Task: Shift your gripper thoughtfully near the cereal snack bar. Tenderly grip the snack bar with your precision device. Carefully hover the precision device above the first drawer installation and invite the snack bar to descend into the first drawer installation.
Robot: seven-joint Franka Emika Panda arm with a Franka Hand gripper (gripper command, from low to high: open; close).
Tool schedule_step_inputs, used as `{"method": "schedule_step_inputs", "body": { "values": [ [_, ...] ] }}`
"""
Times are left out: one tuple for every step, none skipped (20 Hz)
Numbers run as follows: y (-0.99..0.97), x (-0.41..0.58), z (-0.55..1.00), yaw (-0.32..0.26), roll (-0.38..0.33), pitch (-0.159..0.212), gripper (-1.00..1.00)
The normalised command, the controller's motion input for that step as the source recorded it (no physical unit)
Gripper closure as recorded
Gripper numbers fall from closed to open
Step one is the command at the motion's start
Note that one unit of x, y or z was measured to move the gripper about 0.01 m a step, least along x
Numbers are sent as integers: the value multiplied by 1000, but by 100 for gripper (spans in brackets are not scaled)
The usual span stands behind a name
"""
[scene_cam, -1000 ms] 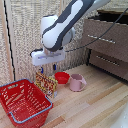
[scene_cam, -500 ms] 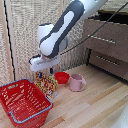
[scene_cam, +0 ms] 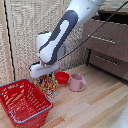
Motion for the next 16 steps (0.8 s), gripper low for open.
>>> {"method": "schedule_step_inputs", "body": {
  "values": [
    [11,0,0,0,0,4,100],
    [23,0,0,0,0,0,100],
    [0,14,0,0,0,0,100],
    [0,43,0,0,0,0,100],
    [0,37,0,0,0,0,100],
    [0,49,20,0,0,0,100],
    [0,40,46,-2,0,-1,100],
    [0,11,137,-2,0,-33,100],
    [0,20,146,-3,0,-32,100],
    [0,31,146,-5,0,-34,100],
    [0,57,160,0,0,-31,100],
    [-14,91,194,0,0,-20,100],
    [-9,114,226,-8,0,-9,100],
    [-26,151,291,-14,0,-3,100],
    [-31,154,309,-15,0,-6,100],
    [-20,157,340,-15,0,-6,100]
  ]
}}
